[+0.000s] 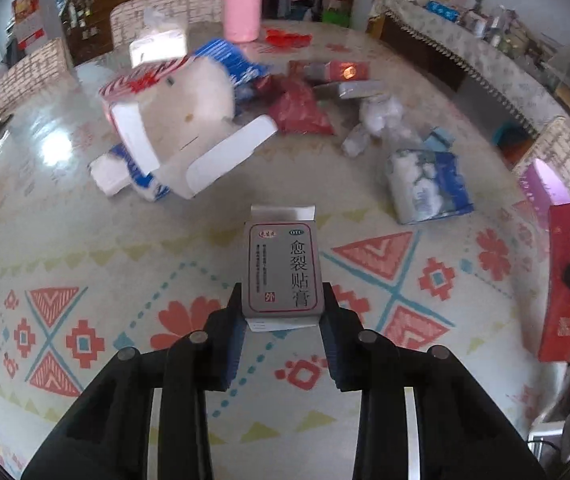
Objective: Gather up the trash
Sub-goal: 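Carry both boxes to the lilac wastebasket and open both tools over it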
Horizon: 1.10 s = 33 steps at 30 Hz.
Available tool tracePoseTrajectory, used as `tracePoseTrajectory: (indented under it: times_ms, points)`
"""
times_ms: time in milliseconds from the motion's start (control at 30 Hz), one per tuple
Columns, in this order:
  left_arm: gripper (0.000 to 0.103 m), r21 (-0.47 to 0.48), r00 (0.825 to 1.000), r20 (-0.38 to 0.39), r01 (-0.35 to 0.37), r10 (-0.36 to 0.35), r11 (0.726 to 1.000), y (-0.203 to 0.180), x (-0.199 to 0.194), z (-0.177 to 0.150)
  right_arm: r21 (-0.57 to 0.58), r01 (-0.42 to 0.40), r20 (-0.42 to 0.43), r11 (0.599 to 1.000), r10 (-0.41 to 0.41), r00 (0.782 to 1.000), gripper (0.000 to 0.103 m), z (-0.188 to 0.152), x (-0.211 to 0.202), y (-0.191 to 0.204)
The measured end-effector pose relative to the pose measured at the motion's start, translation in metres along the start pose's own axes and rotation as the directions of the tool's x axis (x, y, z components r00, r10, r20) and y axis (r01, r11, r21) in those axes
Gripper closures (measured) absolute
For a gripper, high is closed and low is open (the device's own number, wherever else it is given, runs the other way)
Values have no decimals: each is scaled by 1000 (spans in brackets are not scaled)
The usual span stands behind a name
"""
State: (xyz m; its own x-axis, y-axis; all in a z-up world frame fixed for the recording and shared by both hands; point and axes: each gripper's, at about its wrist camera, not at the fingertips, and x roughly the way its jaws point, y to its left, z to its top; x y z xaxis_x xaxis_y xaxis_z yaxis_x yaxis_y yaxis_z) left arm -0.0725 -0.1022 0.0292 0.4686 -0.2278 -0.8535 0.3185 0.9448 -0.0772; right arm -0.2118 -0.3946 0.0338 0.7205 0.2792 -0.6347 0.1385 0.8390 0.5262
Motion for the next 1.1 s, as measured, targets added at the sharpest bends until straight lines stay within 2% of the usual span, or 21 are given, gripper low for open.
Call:
tracePoseTrajectory:
  times_ms: [133,267,400,500,700,800,900,1000,1067,1100]
  points:
    - [70,69,996,55,66,-69,995,-17,-27,6,25,15,42,1000,-17,999,78,5,-19,-11]
    - [70,168,982,97,144,-162,975,-52,-51,17,43,62,109,997,-66,992,78,18,-43,-25]
    - [70,263,958,74,248,-276,933,-105,-53,37,82,132,168,988,-144,975,78,36,-63,-47]
    - [70,324,941,47,303,-335,896,-150,-49,55,128,182,206,975,-206,957,77,50,-78,-72]
    - [70,418,904,-5,391,-429,820,-247,-31,88,198,226,256,954,-272,927,77,76,-101,-120]
    - [70,455,891,-24,413,-453,789,-292,-25,100,231,237,268,943,-296,917,77,86,-109,-145]
    - [70,485,883,-43,428,-468,763,-334,-16,108,269,226,265,936,-297,917,77,96,-109,-167]
    - [69,499,881,-52,431,-470,752,-366,-2,115,294,225,260,929,-304,916,77,103,-103,-185]
    - [61,509,888,-49,415,-457,754,-382,9,116,298,225,259,928,-306,916,75,108,-95,-195]
    - [46,510,896,-61,407,-441,758,-387,16,116,303,235,251,923,-315,915,75,110,-90,-200]
